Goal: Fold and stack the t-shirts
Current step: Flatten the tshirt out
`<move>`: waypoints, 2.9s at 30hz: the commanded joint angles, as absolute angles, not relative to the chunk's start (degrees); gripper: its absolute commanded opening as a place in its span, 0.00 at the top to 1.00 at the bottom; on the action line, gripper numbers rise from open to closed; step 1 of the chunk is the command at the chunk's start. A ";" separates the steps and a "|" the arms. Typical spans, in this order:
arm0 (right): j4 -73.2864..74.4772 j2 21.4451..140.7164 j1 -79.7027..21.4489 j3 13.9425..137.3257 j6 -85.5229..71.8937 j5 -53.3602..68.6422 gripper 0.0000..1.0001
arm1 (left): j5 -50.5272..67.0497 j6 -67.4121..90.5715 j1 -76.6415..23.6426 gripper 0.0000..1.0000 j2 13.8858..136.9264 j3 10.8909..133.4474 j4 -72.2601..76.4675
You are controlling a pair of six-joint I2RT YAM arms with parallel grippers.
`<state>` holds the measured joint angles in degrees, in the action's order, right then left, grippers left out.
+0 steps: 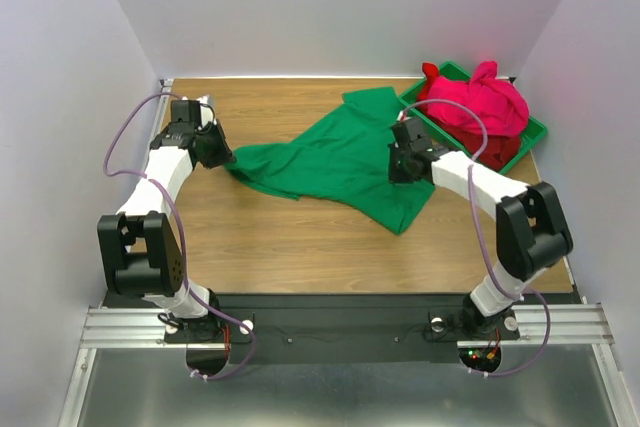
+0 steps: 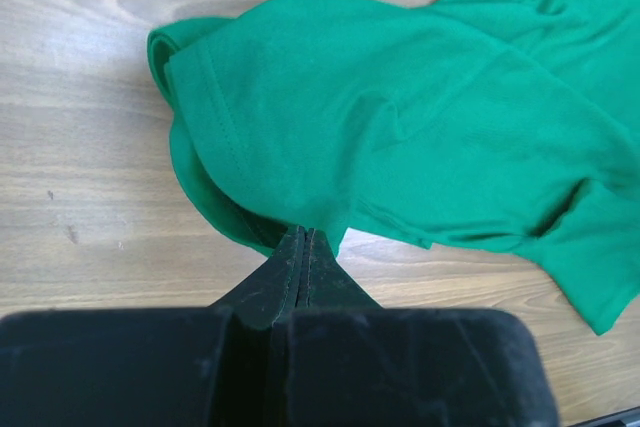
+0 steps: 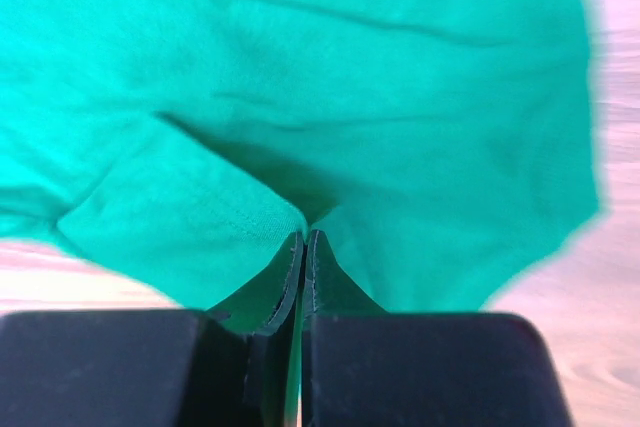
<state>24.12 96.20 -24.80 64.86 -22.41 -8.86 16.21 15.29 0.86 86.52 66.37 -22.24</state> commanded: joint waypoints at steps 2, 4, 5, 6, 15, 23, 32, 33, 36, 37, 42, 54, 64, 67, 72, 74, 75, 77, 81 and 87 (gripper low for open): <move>27.86 87.29 -22.24 71.36 -20.57 -15.38 1.00 | 17.66 16.52 1.14 1.00 83.41 71.45 -20.66; 28.91 85.62 -21.18 74.35 -18.11 -17.39 1.00 | 18.19 18.10 1.14 1.00 81.39 72.94 -19.60; 29.44 84.21 -20.66 75.57 -16.28 -17.92 1.00 | 18.80 19.32 1.14 1.00 79.65 73.47 -18.47; 29.70 83.42 -20.48 77.59 -15.39 -18.89 1.00 | 19.07 19.86 1.14 1.00 78.67 74.35 -17.85; 32.25 74.89 -19.51 92.52 -6.78 -22.06 1.00 | 20.22 22.41 1.05 1.00 65.24 78.40 -13.54; 33.13 65.58 -19.51 103.70 -3.17 -16.02 1.00 | 23.37 25.04 1.05 1.00 50.47 83.84 -11.69; 33.05 59.68 -19.51 117.22 1.21 -8.10 0.99 | 26.28 31.37 1.05 1.00 43.42 95.95 -12.48; 33.05 59.59 -19.51 118.64 1.40 -7.30 1.00 | 25.93 31.72 1.05 1.00 43.33 97.19 -12.92; 32.96 59.94 -19.51 122.78 0.97 -4.93 0.99 | 25.58 32.52 0.97 1.00 43.59 100.63 -13.45; 32.96 60.46 -19.51 123.48 0.71 -4.57 1.00 | 25.58 32.69 1.05 1.00 43.77 101.07 -13.27; 32.87 62.40 -19.51 121.83 -1.23 -4.39 1.00 | 24.88 32.35 0.97 1.00 45.26 97.57 -12.92; 24.79 79.16 -19.51 107.66 2.37 -8.00 1.00 | 21.36 24.45 1.05 1.00 58.51 83.85 -12.04; 22.76 98.87 -19.51 125.83 3.60 -6.94 1.00 | 17.32 18.37 1.05 1.00 73.03 92.54 -11.34; 22.68 100.63 -19.51 128.49 4.13 -5.98 1.00 | 16.70 17.75 1.05 1.00 74.53 95.62 -11.25; 22.59 96.79 -19.51 126.92 5.18 -4.92 1.00 | 16.26 18.10 1.05 1.00 72.87 98.44 -11.25; 22.59 94.41 -19.51 125.51 5.54 -4.92 1.00 | 16.70 18.63 1.05 1.00 71.64 98.44 -11.07; 22.41 93.09 -19.51 124.29 5.89 -4.92 1.00 | 17.05 18.89 1.05 1.00 69.89 98.26 -10.81; 22.50 89.05 -19.51 123.23 6.15 -5.18 1.00 | 17.84 19.77 0.97 1.00 67.95 97.91 -10.11; 22.50 81.93 -19.51 121.29 6.94 -5.63 1.00 | 18.81 21.18 0.97 1.00 60.85 96.86 -9.14; 22.50 72.88 -19.51 120.67 8.43 -3.78 1.00 | 20.74 22.76 1.05 1.00 52.84 97.02 -8.43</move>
